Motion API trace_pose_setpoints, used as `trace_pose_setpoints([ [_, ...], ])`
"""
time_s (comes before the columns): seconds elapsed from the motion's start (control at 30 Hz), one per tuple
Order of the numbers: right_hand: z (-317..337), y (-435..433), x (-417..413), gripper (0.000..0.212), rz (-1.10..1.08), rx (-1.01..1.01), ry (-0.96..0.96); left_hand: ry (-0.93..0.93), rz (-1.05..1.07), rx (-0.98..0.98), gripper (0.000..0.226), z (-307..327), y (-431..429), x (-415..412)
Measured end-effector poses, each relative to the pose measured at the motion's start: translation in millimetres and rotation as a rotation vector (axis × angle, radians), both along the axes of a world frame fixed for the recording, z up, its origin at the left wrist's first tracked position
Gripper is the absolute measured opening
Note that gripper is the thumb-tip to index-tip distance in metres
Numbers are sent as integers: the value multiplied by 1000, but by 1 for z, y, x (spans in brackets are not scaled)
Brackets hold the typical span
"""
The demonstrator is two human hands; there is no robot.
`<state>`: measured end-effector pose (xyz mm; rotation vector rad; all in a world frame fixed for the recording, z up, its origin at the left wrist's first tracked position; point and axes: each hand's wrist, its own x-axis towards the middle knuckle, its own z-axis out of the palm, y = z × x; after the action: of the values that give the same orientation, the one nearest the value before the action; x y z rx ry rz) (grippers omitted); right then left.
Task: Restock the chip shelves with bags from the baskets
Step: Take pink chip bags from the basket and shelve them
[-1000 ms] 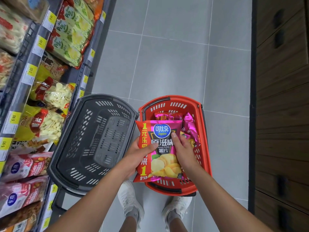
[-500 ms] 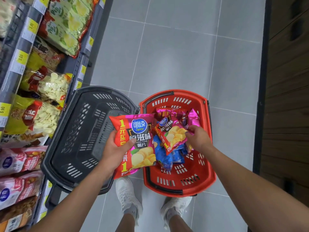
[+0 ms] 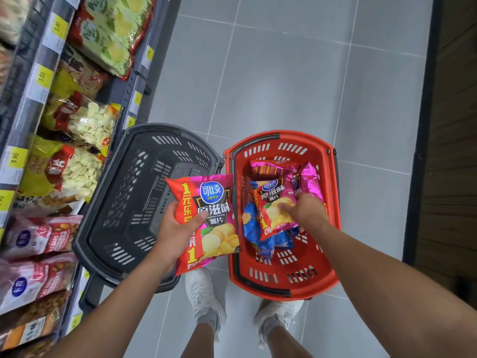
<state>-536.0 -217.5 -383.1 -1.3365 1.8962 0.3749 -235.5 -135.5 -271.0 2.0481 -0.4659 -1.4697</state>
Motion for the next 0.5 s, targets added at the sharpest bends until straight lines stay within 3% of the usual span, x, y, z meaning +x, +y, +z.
trace_pose_setpoints([
  [0.13,23,7,-9,65,-129,73,-73,13,22,-1,43,15,0,1],
  [0.3,93,6,-6,70,-266,-86,-240,41,35,-32,46,46,-9,4],
  [0.37,131,2,0,62,-374,-185,-345,50,48,-63,42,63,-17,5],
  [0.5,214,-12,20,18,-555,-319,-640,76,72,-131,32,111,-40,8],
])
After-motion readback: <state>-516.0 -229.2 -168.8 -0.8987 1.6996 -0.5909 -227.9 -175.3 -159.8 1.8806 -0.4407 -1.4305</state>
